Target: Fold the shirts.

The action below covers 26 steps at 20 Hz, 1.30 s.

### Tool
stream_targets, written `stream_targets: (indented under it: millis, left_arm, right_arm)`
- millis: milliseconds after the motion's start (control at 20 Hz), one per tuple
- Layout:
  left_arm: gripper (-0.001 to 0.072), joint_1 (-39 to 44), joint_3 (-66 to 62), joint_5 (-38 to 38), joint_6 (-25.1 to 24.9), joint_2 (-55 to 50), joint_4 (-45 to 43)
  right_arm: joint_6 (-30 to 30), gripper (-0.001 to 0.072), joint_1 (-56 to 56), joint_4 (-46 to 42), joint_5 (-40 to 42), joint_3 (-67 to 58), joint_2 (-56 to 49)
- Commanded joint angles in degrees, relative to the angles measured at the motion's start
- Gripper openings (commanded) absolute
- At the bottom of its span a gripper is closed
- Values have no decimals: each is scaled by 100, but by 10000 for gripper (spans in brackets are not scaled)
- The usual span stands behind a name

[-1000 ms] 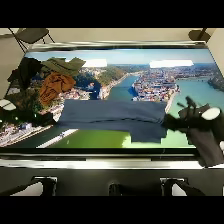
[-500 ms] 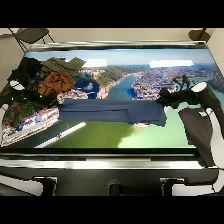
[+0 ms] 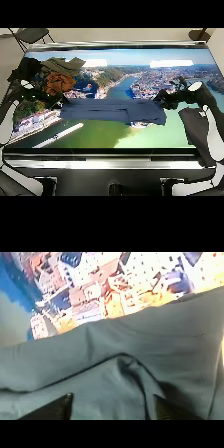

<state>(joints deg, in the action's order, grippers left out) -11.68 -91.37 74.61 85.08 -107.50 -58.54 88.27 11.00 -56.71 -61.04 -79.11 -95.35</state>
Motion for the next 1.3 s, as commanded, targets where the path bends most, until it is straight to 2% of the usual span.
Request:
stream_targets:
  millis: [0,50,200,300,500,700,950,1100,1250]
  left_arm:
    - [668,-214,-415,564,-105,107,7]
    - [667,-299,-470,599,-105,245,9]
    - [661,-420,-492,599,-107,664,7]
    - [661,-417,-492,599,-105,876,11]
    - [661,-238,-492,841,-105,1012,11]
    - [660,20,-492,1113,-105,1012,9]
    - [660,289,-492,1110,-103,1010,9]
    - [660,350,-492,1110,-103,1010,9]
    - [660,369,-492,1110,-101,1010,9]
  right_arm:
    - [-643,634,-2,-820,-938,-247,221]
    - [-848,634,98,-1043,-1156,-282,234]
    - [-1008,636,898,-144,-1499,-282,37]
    - [-992,704,1392,402,-1941,-282,-197]
    - [-1419,714,1620,671,-2647,-282,-758]
    - [-1585,715,1617,901,-2496,-282,-1261]
    - [-1926,714,1617,1764,-2334,-282,-1738]
    - [-2435,713,1620,2544,-2514,-282,-1784]
    - [-2424,710,1615,2588,-2616,-282,-1784]
